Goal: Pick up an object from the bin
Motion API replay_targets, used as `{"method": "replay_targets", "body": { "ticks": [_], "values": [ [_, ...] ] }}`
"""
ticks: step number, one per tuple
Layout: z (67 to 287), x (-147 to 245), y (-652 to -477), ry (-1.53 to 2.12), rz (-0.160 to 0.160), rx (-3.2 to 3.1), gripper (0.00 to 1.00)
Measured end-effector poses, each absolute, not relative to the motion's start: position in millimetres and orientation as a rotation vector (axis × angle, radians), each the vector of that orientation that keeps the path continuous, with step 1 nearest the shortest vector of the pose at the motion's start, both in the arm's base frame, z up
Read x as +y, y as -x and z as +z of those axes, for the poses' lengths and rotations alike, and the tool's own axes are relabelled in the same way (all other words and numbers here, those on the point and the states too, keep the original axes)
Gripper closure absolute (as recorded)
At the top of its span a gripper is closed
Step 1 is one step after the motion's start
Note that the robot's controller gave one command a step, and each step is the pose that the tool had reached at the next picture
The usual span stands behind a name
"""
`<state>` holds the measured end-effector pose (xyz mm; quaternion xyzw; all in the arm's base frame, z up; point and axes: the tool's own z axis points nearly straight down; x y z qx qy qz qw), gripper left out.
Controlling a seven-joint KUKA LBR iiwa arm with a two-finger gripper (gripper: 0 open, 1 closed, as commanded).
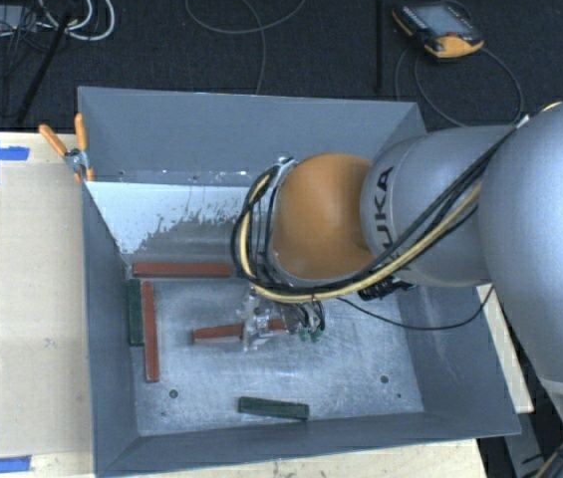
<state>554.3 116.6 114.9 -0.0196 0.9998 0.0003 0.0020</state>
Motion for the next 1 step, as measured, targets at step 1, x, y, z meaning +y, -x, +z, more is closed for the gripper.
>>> {"method": "replay_targets", "body": {
  "ticks": [1],
  "values": [
    [227.5, 119.1, -558.2, 0.225, 0.001, 3.133, 1.0]
  ]
}}
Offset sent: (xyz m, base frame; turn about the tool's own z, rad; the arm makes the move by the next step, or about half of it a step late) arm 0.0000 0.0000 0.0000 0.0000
